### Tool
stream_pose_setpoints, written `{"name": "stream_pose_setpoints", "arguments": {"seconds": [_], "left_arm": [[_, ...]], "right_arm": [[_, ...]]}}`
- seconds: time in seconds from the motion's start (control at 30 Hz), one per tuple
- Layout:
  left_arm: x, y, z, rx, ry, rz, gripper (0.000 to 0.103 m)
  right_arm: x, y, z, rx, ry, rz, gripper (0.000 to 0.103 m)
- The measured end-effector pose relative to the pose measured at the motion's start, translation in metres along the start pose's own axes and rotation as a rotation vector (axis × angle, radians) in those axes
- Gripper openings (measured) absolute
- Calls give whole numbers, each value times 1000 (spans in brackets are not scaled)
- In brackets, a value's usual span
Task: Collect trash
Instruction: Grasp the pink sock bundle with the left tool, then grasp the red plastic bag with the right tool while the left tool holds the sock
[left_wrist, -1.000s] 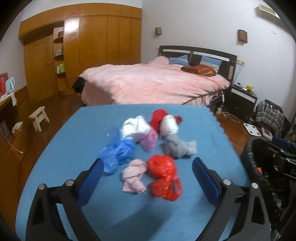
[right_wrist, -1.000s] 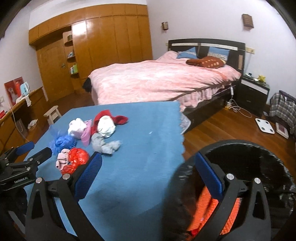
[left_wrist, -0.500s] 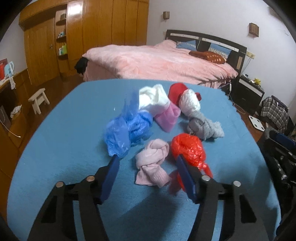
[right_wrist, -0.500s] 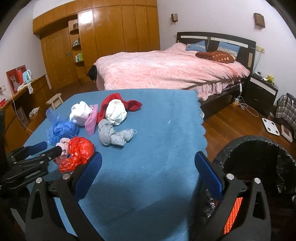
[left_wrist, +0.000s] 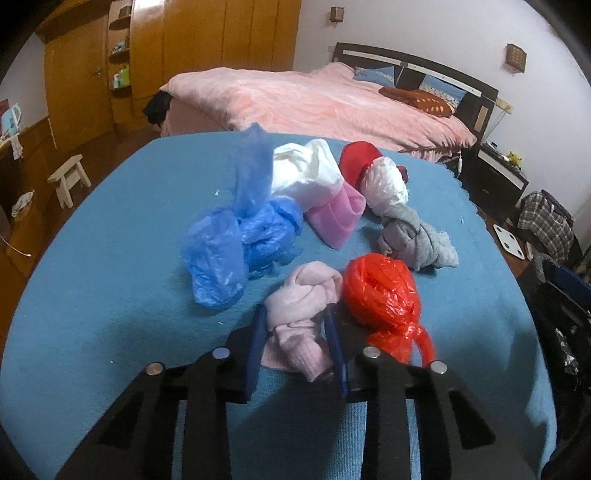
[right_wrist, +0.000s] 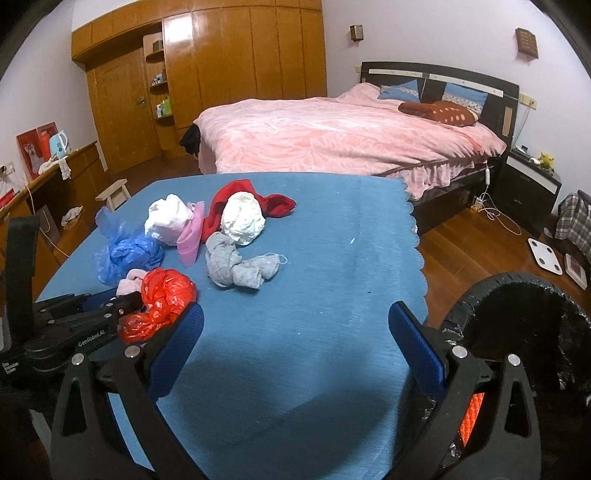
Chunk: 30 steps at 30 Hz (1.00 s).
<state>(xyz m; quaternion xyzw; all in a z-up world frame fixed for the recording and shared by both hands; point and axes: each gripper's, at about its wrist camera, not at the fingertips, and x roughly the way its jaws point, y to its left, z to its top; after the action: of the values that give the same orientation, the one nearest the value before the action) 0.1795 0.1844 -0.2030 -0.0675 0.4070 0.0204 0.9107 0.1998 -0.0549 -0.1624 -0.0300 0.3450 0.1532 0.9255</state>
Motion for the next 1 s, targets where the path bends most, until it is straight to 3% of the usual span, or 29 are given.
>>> {"name": "stream_pose_setpoints", "arguments": {"seconds": [0.07,0.83,1.0], "left_arm": [[-2,0,0,6,-9,5,24],[-44,53,-14,-48,-66,61,24],[-47,56,-16,-50,-74,59,24]], "right_arm": [[1,3,0,-3,2,5,98],[40,87,12,-63,47,117,97],[55,96,12,-72,98,130,80]]}}
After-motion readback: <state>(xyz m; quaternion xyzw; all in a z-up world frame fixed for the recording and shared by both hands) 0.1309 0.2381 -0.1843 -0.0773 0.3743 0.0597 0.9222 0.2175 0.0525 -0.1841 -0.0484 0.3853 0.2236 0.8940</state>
